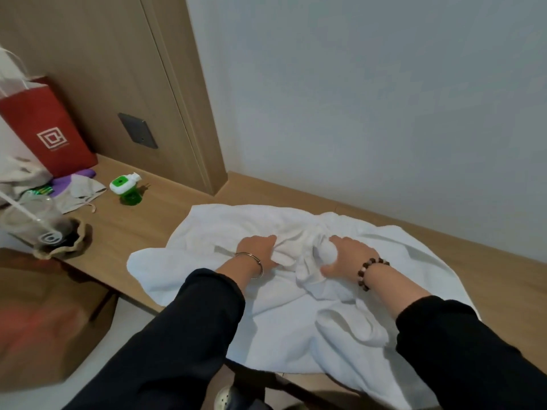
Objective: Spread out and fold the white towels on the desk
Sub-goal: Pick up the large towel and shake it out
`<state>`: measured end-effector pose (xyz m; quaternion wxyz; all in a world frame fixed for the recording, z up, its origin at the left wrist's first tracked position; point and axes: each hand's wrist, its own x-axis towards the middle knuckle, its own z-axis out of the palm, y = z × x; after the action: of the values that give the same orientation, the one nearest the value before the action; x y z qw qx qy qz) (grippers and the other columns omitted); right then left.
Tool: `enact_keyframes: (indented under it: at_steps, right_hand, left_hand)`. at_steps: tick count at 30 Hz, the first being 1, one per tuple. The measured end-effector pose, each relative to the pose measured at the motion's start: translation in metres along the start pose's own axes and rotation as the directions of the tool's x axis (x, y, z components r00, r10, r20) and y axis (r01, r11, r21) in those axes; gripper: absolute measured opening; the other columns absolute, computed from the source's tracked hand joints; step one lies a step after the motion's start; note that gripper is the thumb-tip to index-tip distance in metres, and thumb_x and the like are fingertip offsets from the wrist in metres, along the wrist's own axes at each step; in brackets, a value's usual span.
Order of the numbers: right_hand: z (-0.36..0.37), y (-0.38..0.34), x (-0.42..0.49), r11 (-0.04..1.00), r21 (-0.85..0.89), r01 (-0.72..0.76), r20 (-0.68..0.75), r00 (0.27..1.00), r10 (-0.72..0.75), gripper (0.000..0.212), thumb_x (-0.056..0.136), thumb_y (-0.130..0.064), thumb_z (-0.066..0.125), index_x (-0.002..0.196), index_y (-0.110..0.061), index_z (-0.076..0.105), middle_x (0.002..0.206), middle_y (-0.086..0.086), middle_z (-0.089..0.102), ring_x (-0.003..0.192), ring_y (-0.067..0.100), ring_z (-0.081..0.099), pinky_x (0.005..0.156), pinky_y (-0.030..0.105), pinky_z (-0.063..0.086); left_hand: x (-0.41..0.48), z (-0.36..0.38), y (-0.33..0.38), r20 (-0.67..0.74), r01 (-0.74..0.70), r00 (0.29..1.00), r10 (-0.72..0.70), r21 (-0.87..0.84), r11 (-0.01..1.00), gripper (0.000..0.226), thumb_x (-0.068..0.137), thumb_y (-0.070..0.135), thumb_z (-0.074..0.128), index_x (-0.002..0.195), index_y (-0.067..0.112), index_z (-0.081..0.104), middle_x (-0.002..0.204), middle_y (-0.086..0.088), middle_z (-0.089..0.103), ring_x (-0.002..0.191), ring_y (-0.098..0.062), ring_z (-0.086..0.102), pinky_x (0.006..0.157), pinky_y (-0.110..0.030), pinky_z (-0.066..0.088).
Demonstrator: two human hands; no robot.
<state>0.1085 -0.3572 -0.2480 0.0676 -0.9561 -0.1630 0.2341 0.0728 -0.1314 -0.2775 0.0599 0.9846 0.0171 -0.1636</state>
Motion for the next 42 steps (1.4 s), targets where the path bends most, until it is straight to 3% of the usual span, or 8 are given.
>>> enact_keyframes:
  at_steps: [8,12,15,20,28,35,38,42]
  right_hand:
    - [-0.075,0.021,-0.014,0.983,-0.142,-0.117,0.445,0.88,0.169,0.118,0.036,-0.086,0.065,0.13,-0.016,0.052,0.12,0.0,0.062,0.101,0.019,0.062,0.09,0.033,0.049]
    - [-0.096,0.038,-0.009,0.925,0.356,-0.134,-0.052,0.985,0.163,0.052,0.074,-0.054,0.07,0.108,-0.015,0.063,0.101,0.004,0.065,0.098,0.026,0.061,0.077,0.031,0.048]
    - [-0.094,0.033,0.001,0.859,0.506,-0.084,-0.559,0.726,0.4,0.038,0.084,-0.026,0.061,0.121,-0.016,0.055,0.119,0.012,0.054,0.114,0.032,0.05,0.089,0.039,0.042]
    - [-0.079,-0.005,0.009,0.99,0.103,0.091,-0.576,0.817,-0.015,0.075,0.083,-0.028,0.062,0.148,-0.02,0.025,0.152,0.015,0.022,0.139,0.031,0.021,0.113,0.041,0.019]
    - [-0.063,-0.038,0.028,0.953,-0.077,0.291,-0.471,0.832,-0.293,0.025,0.082,-0.029,0.066,0.105,-0.019,0.064,0.143,0.004,0.04,0.137,0.022,0.026,0.113,0.037,0.012]
    - [-0.08,-0.012,0.013,0.906,-0.422,0.034,-0.001,0.999,-0.038,0.016,0.09,-0.013,0.041,0.079,-0.014,0.053,0.083,0.003,0.058,0.074,0.022,0.054,0.07,0.029,0.042]
    - [-0.076,0.013,0.003,0.9,-0.401,-0.172,-0.195,0.976,0.1,0.013,0.09,-0.018,0.041,0.09,-0.02,0.054,0.095,-0.001,0.062,0.083,0.023,0.057,0.072,0.029,0.038]
    - [-0.062,0.02,0.004,0.998,0.03,-0.062,-0.639,0.766,0.067,0.031,0.083,0.001,0.046,0.112,-0.008,0.052,0.111,0.013,0.055,0.086,0.032,0.056,0.067,0.029,0.033]
  left_hand:
    - [-0.016,-0.034,0.007,0.423,0.02,0.87,0.255,-0.545,0.838,0.009,0.08,0.031,0.072,0.078,0.029,0.064,0.076,0.017,0.065,0.077,-0.012,0.063,0.065,-0.019,0.047]
    - [-0.009,-0.073,-0.005,0.277,0.228,0.956,0.096,-0.909,0.35,0.022,0.086,0.039,0.065,0.096,0.02,0.067,0.081,0.002,0.074,0.075,-0.015,0.07,0.068,-0.028,0.054]
    - [0.007,-0.098,-0.011,0.224,0.201,0.963,-0.15,-0.967,-0.155,0.026,0.092,0.038,0.056,0.086,0.016,0.068,0.083,-0.006,0.07,0.082,-0.023,0.066,0.075,-0.031,0.051]
    - [0.013,-0.114,-0.008,0.042,0.085,0.987,-0.158,-0.957,0.277,0.023,0.085,0.002,0.056,0.066,0.016,0.057,0.066,-0.004,0.052,0.061,-0.02,0.045,0.055,-0.025,0.037]
    - [0.01,-0.127,-0.003,0.103,0.07,0.988,0.119,-0.965,0.253,0.025,0.09,0.0,0.053,0.069,0.013,0.054,0.055,0.001,0.051,0.051,-0.012,0.043,0.051,-0.024,0.03]
    - [0.021,-0.158,-0.065,-0.092,0.394,0.761,-0.642,-0.721,0.57,0.034,0.1,0.015,0.039,0.127,0.001,0.054,0.127,-0.013,0.057,0.12,-0.028,0.052,0.093,-0.031,0.043]
    - [0.02,-0.168,-0.097,-0.054,0.432,0.58,-0.813,-0.825,0.364,0.038,0.1,0.006,0.035,0.137,0.005,0.044,0.134,-0.011,0.05,0.123,-0.028,0.048,0.098,-0.036,0.039]
    - [0.01,-0.152,-0.082,-0.068,-0.081,0.736,-0.674,-0.997,0.012,0.068,0.09,0.006,0.059,0.148,0.017,0.025,0.142,-0.011,0.04,0.122,-0.03,0.047,0.103,-0.043,0.039]
